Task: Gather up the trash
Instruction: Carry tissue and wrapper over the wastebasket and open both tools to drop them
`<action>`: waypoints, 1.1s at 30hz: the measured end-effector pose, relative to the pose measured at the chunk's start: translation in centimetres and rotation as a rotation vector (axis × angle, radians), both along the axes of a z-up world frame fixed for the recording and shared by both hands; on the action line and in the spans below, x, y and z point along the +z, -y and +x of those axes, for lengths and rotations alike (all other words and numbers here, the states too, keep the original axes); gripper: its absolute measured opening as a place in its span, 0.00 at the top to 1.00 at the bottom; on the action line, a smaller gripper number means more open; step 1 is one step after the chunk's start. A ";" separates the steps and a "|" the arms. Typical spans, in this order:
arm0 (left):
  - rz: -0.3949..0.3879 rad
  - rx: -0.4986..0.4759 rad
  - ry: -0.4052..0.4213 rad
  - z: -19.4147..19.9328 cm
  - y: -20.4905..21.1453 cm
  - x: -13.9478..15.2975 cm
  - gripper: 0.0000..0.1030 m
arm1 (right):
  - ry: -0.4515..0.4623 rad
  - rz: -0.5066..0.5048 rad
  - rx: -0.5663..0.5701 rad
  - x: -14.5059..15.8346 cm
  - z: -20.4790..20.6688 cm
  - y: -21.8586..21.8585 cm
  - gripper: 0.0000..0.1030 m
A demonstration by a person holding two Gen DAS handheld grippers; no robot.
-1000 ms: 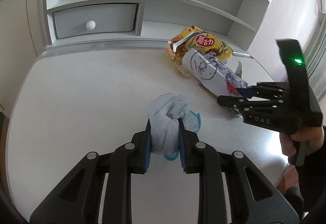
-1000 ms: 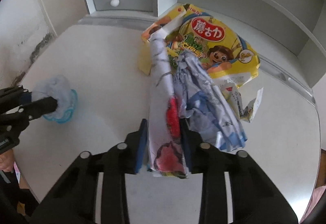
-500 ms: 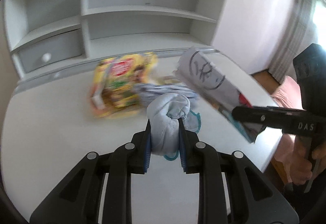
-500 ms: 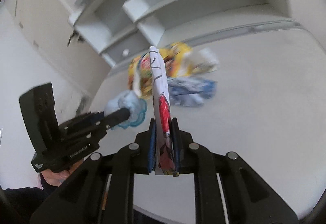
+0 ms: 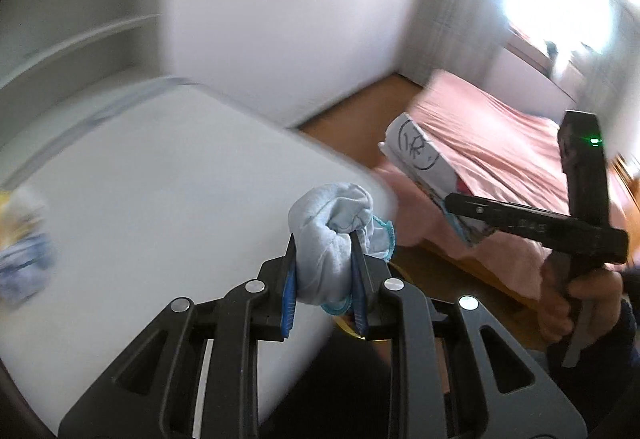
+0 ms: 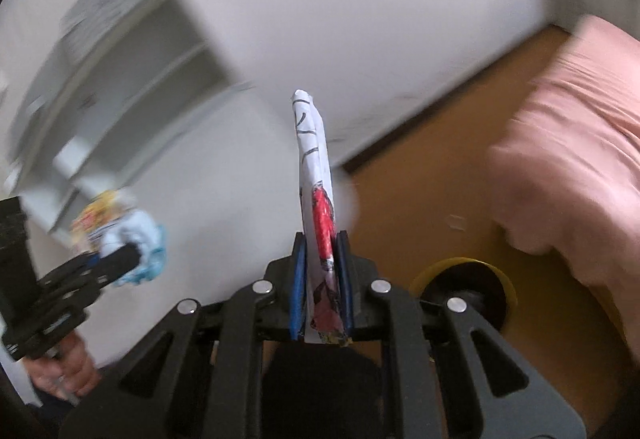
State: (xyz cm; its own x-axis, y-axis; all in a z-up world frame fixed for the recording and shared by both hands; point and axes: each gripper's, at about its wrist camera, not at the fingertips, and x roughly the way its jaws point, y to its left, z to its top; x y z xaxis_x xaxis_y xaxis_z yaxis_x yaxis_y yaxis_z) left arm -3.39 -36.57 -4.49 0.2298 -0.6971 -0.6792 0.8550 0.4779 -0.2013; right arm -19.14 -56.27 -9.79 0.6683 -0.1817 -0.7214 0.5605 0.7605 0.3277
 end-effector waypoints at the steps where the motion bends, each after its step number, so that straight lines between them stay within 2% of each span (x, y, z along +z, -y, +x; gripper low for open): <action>1: 0.009 -0.055 -0.008 -1.5 2.4 -0.6 0.79 | -0.008 0.008 -0.028 -0.5 -1.2 0.8 0.85; 7: 0.062 -0.234 -0.052 -6.8 10.0 -4.3 0.79 | -0.113 0.085 -0.168 -5.0 -6.7 6.0 0.85; 9: 0.099 -0.254 -0.028 -8.1 12.2 -6.1 0.79 | -0.146 0.109 -0.185 -6.6 -7.2 7.1 0.85; 12: 0.140 -0.284 -0.038 -9.0 14.1 -8.8 0.79 | -0.201 0.152 -0.195 -9.5 -7.5 8.4 0.85; 17: 0.201 -0.255 -0.067 -8.2 16.4 -12.5 0.79 | -0.243 0.187 -0.203 -11.9 -7.8 8.7 0.85; 22: 0.240 -0.252 -0.061 -7.9 17.6 -14.3 0.79 | -0.251 0.209 -0.200 -12.7 -7.7 9.4 0.85; 33: 0.242 -0.251 -0.056 -7.3 18.0 -14.7 0.77 | -0.232 0.220 -0.172 -12.7 -6.5 9.2 0.85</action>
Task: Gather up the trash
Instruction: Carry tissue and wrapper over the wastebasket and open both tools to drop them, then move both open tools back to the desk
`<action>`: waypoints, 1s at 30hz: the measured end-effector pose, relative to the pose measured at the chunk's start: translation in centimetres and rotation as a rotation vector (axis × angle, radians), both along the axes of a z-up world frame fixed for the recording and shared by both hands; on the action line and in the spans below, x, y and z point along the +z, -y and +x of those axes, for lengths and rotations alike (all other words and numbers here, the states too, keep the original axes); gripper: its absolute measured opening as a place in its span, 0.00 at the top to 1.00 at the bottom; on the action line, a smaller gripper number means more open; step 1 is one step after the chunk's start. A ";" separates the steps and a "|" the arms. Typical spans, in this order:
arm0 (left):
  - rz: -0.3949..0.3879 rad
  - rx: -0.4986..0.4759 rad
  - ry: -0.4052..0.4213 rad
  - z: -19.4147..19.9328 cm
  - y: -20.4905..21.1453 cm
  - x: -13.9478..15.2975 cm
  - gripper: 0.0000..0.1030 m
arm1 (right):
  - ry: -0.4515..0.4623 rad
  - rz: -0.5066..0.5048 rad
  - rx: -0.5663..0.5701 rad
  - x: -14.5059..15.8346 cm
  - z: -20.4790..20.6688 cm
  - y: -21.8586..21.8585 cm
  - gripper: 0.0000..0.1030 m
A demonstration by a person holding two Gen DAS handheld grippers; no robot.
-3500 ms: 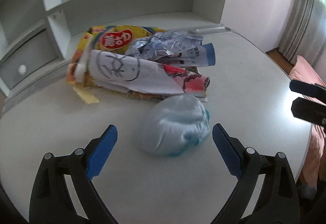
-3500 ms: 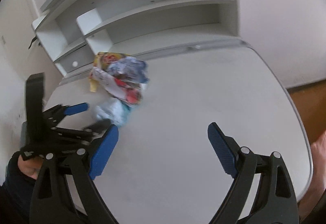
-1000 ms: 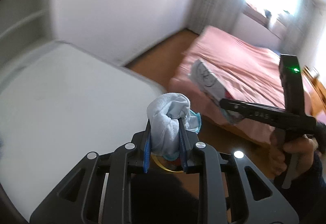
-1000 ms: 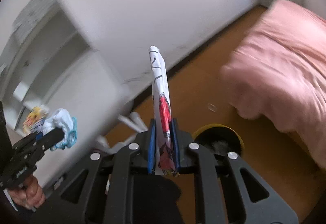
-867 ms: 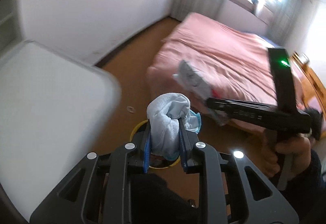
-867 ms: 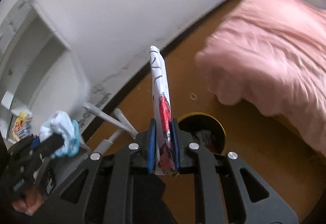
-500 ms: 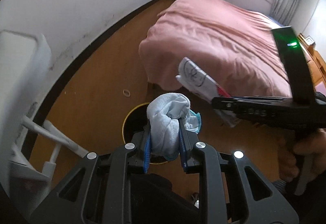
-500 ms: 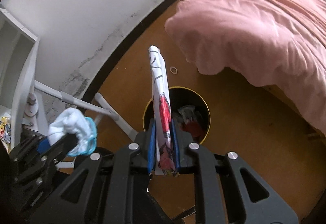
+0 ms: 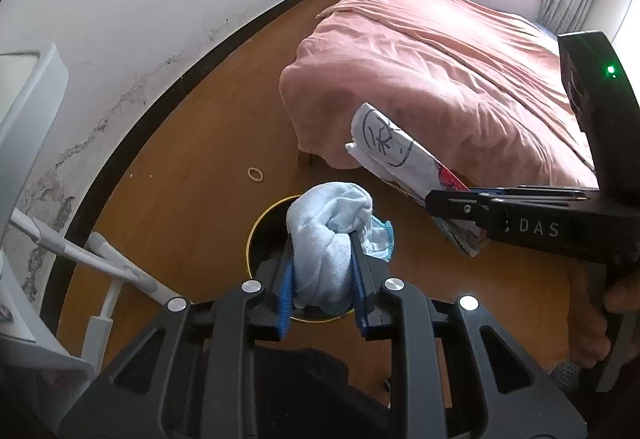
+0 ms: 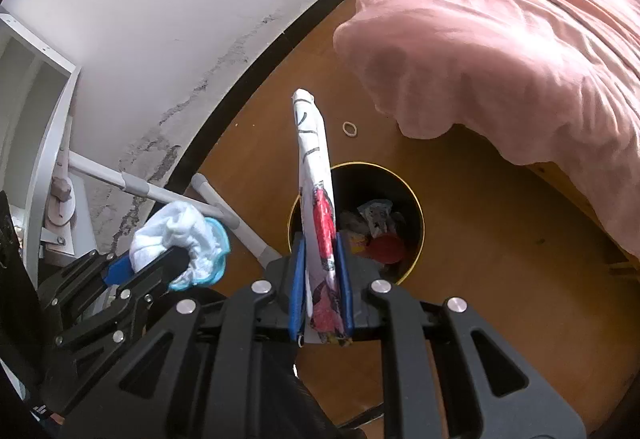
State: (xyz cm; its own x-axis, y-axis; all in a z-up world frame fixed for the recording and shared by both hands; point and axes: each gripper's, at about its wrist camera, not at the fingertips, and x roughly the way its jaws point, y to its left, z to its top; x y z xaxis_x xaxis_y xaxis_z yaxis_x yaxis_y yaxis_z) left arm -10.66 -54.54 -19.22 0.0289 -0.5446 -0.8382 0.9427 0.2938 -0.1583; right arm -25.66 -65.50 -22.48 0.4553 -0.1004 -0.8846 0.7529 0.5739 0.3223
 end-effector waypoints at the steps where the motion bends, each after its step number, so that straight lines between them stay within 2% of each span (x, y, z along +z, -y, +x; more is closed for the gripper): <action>1: -0.003 -0.003 0.005 0.0 0.1 0.0 0.70 | 0.002 -0.002 0.000 0.0 0.1 0.1 0.84; 3: -0.004 0.001 0.023 0.2 0.4 -0.1 0.55 | -0.009 -0.009 -0.009 0.1 0.2 0.2 0.68; 4: -0.008 0.003 0.027 0.2 0.4 -0.1 0.50 | -0.003 -0.017 -0.013 0.3 0.2 0.1 0.64; 5: -0.014 0.002 0.027 0.2 0.5 0.0 0.49 | 0.002 -0.022 -0.014 0.5 0.1 0.1 0.56; 6: -0.014 0.003 0.027 0.3 0.4 0.0 0.48 | 0.009 -0.027 -0.017 0.6 0.1 0.1 0.55; 12: -0.017 0.013 0.024 0.5 0.1 0.1 0.41 | 0.012 -0.020 -0.008 0.6 0.4 0.1 0.54; 16: -0.032 -0.001 0.043 0.0 -0.7 1.1 0.29 | 0.022 -0.034 -0.009 0.9 0.3 0.0 0.51; 20: -0.066 -0.020 0.062 -0.8 -2.4 3.4 0.20 | 0.035 -0.090 -0.004 2.1 0.4 -0.6 0.48; 26: -0.142 0.003 0.095 -0.1 -8.1 8.8 0.14 | 0.109 -0.186 0.042 6.6 1.7 -3.5 0.45; 30: -0.187 0.124 0.113 3.6 -14.4 12.1 0.12 | 0.173 -0.261 0.158 10.3 5.0 -7.4 0.41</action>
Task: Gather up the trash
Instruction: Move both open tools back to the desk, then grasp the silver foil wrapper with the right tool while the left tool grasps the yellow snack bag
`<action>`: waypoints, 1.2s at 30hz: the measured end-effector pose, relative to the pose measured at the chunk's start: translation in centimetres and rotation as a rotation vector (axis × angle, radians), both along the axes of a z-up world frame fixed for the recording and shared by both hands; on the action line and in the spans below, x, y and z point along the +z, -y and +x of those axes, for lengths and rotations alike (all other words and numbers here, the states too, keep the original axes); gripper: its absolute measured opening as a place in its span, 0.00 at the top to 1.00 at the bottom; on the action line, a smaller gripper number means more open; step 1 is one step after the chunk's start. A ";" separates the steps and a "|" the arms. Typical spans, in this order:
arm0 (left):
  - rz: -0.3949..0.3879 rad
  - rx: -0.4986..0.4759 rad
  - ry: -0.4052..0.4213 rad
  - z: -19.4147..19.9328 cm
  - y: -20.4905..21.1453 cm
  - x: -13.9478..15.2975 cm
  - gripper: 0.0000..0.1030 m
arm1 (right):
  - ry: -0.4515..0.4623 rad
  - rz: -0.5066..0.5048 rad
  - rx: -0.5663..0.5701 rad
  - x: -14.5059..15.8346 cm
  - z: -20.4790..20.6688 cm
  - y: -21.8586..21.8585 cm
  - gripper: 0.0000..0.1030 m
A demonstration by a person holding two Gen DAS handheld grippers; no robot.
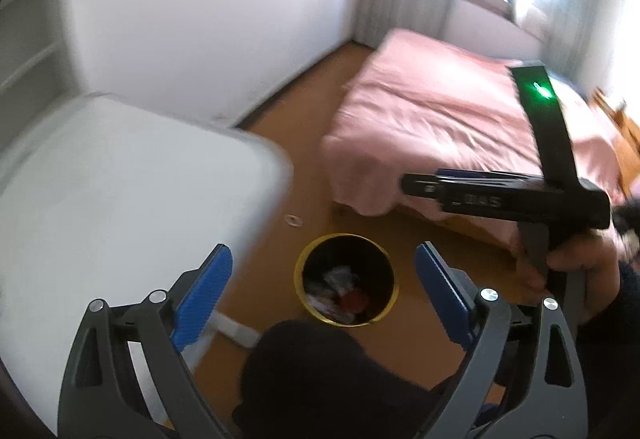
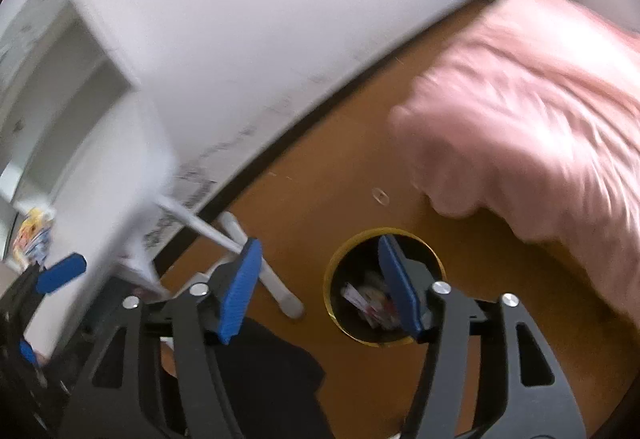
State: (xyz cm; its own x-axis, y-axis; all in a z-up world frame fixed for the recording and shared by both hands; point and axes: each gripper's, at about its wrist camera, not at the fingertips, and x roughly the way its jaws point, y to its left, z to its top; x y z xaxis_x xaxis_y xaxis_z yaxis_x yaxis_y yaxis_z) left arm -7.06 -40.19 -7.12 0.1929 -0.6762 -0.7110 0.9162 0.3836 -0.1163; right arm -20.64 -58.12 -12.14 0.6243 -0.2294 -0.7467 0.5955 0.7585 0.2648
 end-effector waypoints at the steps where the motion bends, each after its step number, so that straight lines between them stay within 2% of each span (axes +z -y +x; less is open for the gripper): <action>1: -0.010 0.041 0.000 1.3 -2.0 0.7 0.12 | 0.011 -0.020 0.056 1.0 1.4 -1.4 0.40; 3: -0.019 0.127 0.013 3.8 -5.9 1.6 0.12 | 0.026 -0.049 0.166 2.4 4.4 -4.3 0.39; 6: -0.002 0.304 0.049 7.8 -12.8 2.4 0.12 | 0.046 -0.079 0.364 4.2 10.1 -9.4 0.35; 12: 0.048 0.604 0.048 12.9 -24.6 1.8 0.12 | 0.034 -0.162 0.762 5.5 21.7 -21.6 0.32; 13: 0.050 0.673 0.034 13.7 -27.2 1.6 0.12 | 0.030 -0.177 0.804 5.5 22.8 -23.4 0.31; 16: 0.046 0.789 -0.004 15.0 -31.8 1.1 0.12 | 0.013 -0.255 0.942 5.4 26.7 -28.7 0.31; 20: 0.046 0.895 -0.049 15.8 -36.4 0.4 0.12 | -0.005 -0.348 1.075 4.7 30.7 -33.8 0.31; 25: 0.064 0.955 -0.047 17.5 -38.8 0.0 0.12 | -0.038 -0.426 1.141 3.2 33.5 -36.2 0.31; 26: 0.069 0.961 -0.042 18.0 -38.9 0.1 0.12 | -0.050 -0.435 1.142 2.8 33.9 -36.4 0.34; 27: 0.071 0.964 -0.036 18.0 -39.2 0.1 0.12 | -0.061 -0.439 1.144 2.4 34.2 -36.5 0.42; 28: 0.075 0.964 -0.024 18.6 -39.1 0.3 0.12 | -0.056 -0.438 1.144 2.3 34.3 -36.8 0.43; 30: 0.082 0.961 -0.009 18.9 -39.1 0.7 0.12 | -0.025 -0.432 1.142 2.9 33.8 -36.6 0.55; 31: 0.084 0.957 -0.001 19.3 -38.8 0.9 0.12 | -0.002 -0.420 1.137 3.2 33.3 -36.0 0.57; 32: 0.085 0.956 0.006 20.0 -38.7 1.1 0.12 | 0.017 -0.403 1.132 3.7 32.9 -35.6 0.63; 36: 0.074 0.934 0.017 21.9 -37.2 1.8 0.12 | 0.083 -0.316 1.075 5.3 30.8 -33.2 0.64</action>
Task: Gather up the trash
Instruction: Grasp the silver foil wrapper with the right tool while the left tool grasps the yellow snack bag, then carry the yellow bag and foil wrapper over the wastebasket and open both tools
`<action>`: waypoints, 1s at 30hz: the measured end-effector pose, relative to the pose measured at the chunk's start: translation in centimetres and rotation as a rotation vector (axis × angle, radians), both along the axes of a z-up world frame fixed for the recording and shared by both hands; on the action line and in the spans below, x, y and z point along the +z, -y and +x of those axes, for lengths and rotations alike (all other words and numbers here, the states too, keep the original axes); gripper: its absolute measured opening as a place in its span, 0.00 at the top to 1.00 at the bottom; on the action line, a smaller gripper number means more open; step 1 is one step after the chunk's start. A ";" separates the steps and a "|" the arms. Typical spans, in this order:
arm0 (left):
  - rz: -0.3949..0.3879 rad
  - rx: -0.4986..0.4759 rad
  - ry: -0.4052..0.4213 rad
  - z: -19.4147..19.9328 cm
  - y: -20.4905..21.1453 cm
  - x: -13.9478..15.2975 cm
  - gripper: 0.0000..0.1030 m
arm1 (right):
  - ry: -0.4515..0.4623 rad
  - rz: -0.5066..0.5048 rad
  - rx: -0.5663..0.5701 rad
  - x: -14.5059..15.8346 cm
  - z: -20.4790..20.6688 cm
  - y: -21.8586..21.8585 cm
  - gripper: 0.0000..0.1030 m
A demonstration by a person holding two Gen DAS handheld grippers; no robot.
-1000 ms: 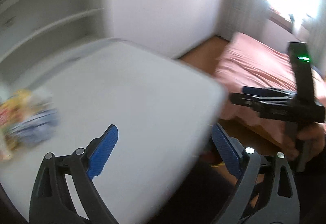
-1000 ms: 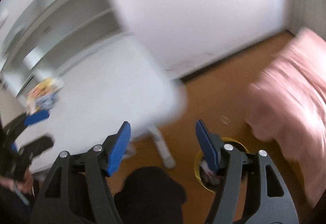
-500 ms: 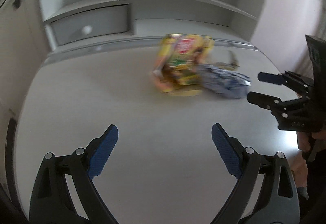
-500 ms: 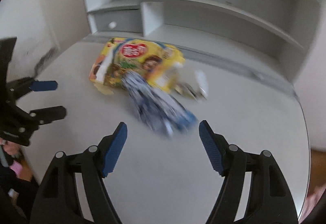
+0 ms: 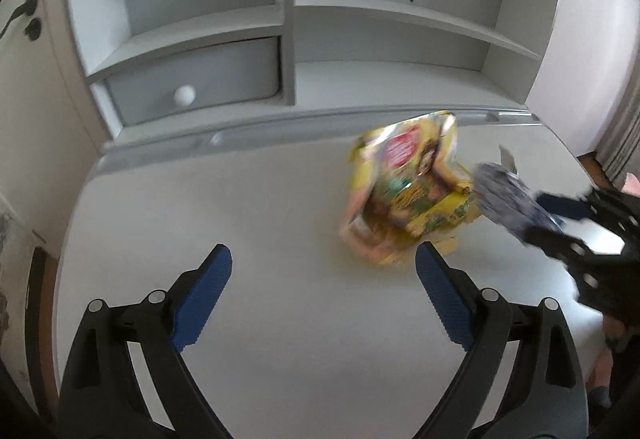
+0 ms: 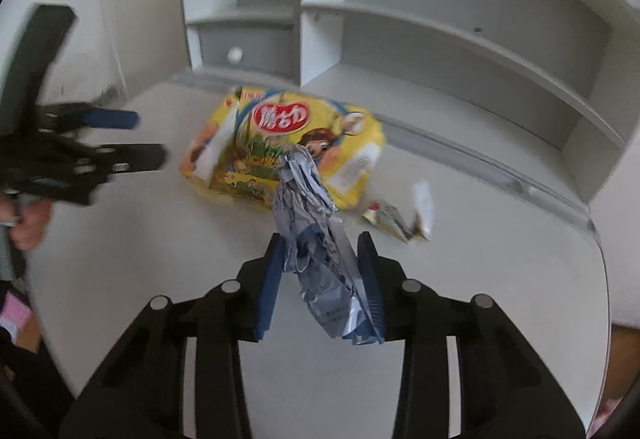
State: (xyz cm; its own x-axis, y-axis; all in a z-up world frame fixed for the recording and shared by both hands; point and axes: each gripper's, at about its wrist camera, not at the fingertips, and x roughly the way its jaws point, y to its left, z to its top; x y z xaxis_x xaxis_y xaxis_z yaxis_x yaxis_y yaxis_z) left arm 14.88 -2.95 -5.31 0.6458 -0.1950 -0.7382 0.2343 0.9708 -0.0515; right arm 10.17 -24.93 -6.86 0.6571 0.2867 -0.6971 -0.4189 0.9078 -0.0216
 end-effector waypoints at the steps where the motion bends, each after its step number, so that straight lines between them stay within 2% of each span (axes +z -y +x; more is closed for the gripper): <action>1: -0.001 -0.010 0.004 0.7 0.6 0.1 0.12 | -0.001 0.017 -0.010 0.2 -0.4 0.6 0.64; 7: 0.079 -0.066 0.035 3.9 4.2 -0.2 0.12 | -0.040 0.086 -0.099 0.3 -3.0 4.4 0.64; 9: 0.099 -0.062 0.015 4.9 4.6 -0.7 0.12 | -0.046 0.103 -0.123 0.3 -4.0 5.5 0.64; 13: 0.119 -0.081 0.029 5.0 5.3 -0.9 0.15 | -0.049 0.116 -0.172 0.3 -5.8 7.2 0.64; 14: 0.112 -0.091 0.024 5.1 5.4 -1.0 0.18 | -0.049 0.117 -0.181 0.3 -6.0 7.4 0.64; 15: 0.105 -0.102 0.012 5.2 5.4 -1.2 0.30 | -0.048 0.119 -0.198 0.4 -6.5 7.9 0.64; 16: 0.100 -0.108 -0.009 5.4 5.5 -1.5 0.48 | -0.049 0.123 -0.206 0.4 -6.9 8.2 0.64; 17: 0.089 -0.111 -0.034 5.6 5.5 -1.9 0.58 | -0.048 0.127 -0.213 0.4 -7.3 8.4 0.64; 18: 0.082 -0.106 -0.050 5.7 5.4 -2.2 0.73 | -0.043 0.131 -0.228 0.5 -7.9 8.8 0.64; 20: 0.054 -0.098 -0.057 5.3 5.3 -2.2 0.79 | -0.037 0.139 -0.252 0.9 -9.1 9.8 0.64; 22: 0.058 -0.085 -0.025 4.3 5.6 -1.5 0.84 | -0.030 0.141 -0.281 1.1 -9.9 10.4 0.64; 30: -0.021 -0.079 0.145 -1.6 7.8 4.5 0.85 | 0.017 0.195 -0.484 2.4 -15.4 16.3 0.64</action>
State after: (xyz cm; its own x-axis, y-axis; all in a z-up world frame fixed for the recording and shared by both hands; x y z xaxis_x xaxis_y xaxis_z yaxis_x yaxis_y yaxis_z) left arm 13.28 -10.71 -0.82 0.7274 -0.2639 -0.6334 0.3164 0.9481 -0.0316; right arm -5.21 -41.26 -4.42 0.7574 0.0703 -0.6491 0.0491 0.9852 0.1640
